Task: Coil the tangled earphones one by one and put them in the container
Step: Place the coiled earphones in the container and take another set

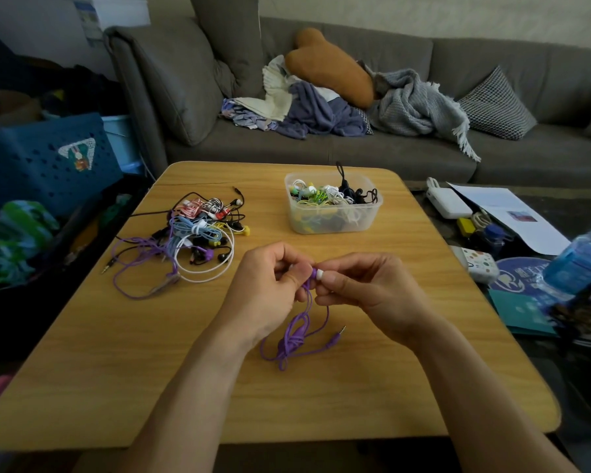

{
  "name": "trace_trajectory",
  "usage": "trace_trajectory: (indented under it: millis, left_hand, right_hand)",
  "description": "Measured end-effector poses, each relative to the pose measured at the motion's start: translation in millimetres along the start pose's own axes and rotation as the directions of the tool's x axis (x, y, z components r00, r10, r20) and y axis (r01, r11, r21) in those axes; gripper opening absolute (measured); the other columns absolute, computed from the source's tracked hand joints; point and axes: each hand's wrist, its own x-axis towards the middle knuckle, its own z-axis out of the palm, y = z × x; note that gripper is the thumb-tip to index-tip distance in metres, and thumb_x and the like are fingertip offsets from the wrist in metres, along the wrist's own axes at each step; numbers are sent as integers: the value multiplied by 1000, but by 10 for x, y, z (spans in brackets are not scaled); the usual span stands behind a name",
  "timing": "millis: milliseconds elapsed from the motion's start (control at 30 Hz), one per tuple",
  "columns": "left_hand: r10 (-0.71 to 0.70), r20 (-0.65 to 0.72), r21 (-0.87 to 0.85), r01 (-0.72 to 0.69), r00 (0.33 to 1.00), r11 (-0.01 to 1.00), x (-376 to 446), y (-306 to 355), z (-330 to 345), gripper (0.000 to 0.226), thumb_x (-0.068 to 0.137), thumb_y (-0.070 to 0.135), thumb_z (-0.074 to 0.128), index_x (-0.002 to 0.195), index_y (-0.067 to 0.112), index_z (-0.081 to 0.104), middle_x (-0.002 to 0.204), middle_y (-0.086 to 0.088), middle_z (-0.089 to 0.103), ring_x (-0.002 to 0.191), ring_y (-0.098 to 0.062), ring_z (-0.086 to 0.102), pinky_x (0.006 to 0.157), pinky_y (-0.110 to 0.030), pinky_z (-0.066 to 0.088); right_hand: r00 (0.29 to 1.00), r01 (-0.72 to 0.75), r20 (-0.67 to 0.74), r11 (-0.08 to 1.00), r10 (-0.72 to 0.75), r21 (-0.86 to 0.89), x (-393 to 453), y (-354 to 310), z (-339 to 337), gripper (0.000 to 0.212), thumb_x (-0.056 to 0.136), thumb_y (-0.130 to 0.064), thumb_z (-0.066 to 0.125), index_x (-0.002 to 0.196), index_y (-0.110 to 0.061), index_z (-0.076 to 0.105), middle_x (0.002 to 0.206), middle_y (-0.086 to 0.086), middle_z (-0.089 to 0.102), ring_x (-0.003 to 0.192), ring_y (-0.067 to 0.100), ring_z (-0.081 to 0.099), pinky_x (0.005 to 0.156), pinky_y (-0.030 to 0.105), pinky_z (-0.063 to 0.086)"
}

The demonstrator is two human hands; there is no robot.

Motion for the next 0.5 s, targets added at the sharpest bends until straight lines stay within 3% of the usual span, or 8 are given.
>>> trace_trajectory:
  millis: [200, 400, 500]
  left_hand:
    - [8, -8, 33, -8, 1000, 999, -7, -6, -13, 22, 93, 0, 58, 78, 15, 62, 52, 9, 61, 49, -5, 54, 50, -15, 43]
    - [219, -127, 236, -185, 967, 954, 5, -37, 5, 35, 89, 2, 64, 71, 31, 58, 56, 16, 60, 54, -1, 56, 56, -20, 44]
    - [335, -165, 331, -268, 927, 905, -7, -12, 13, 25, 87, 3, 66, 74, 24, 60, 64, 11, 62, 61, -6, 59, 56, -20, 46]
  right_hand:
    - [999, 18, -28, 1000, -18, 6, -15, 23, 47, 16, 74, -6, 73, 89, -2, 76, 80, 19, 73, 70, 21, 70, 67, 29, 60]
    - [992, 42, -118, 995, -32, 85, -4, 52, 166, 21, 69, -8, 74, 89, 1, 75, 78, 19, 73, 67, 21, 70, 66, 29, 60]
    - [990, 22, -137, 973, 10, 230, 2, 79, 249, 20, 71, -8, 73, 88, 2, 74, 74, 16, 71, 65, 20, 69, 65, 28, 59]
